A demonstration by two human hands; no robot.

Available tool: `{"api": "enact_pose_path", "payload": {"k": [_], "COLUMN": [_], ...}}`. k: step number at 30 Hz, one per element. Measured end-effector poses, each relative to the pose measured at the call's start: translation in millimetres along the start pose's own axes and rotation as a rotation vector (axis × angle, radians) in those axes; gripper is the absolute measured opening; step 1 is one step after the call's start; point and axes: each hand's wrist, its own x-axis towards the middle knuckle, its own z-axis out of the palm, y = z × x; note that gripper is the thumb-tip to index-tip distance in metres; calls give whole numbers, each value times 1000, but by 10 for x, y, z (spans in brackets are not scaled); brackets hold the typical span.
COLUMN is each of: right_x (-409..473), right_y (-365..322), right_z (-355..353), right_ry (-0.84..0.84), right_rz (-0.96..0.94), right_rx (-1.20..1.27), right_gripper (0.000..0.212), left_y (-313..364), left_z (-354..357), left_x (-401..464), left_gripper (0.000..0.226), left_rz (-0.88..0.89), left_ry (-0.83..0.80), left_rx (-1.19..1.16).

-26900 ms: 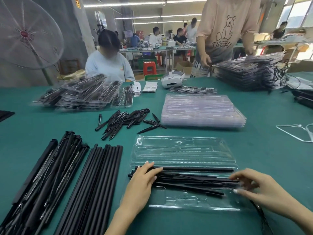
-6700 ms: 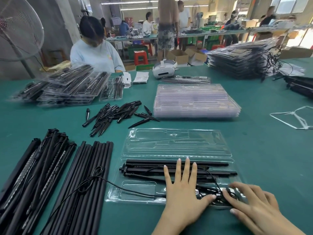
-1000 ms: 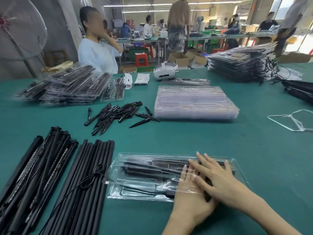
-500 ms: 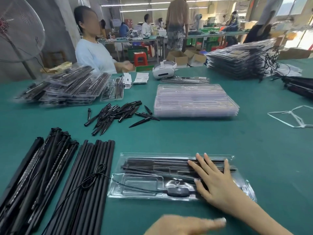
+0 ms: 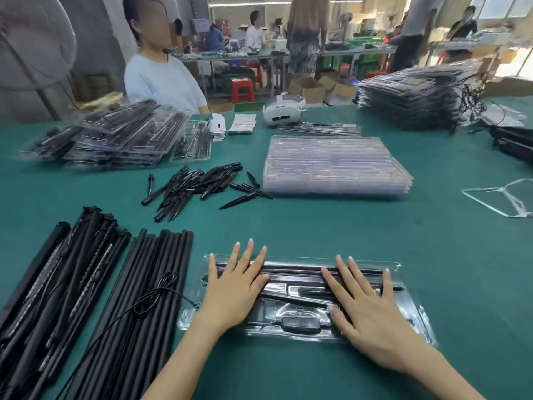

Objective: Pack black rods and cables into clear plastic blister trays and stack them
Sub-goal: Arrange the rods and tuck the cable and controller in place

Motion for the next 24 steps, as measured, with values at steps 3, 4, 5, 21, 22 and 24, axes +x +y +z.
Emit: {"api": "enact_pose_path", "payload": {"k": [3,4,5,21,22,24], "right_x": [11,11,10,-95,-186,-374], "right_y": [4,7,9,226,326,547], "right_z": [32,40,45,-372,-443,-445], "right_ry": [7,11,15,47,142,460], "right_rz": [0,-1,-1,-73,12,232], "right_rx": [14,18,22,1043,1210,1084], "right_gripper": [63,64,65,48,45,30], "left_y": [7,11,15,1072,1074,1091], "left_z": [18,12,8,141,149,148], "left_x": [-14,-36,-59,302,299,300], "left_gripper": [50,48,47,47,47,46], "left_rz": [-10,-8,4,327,325,318], "left_ry": [55,66,73,84,82,91], "left_rx": [-18,-21,-27,-90,-80,-83]}}
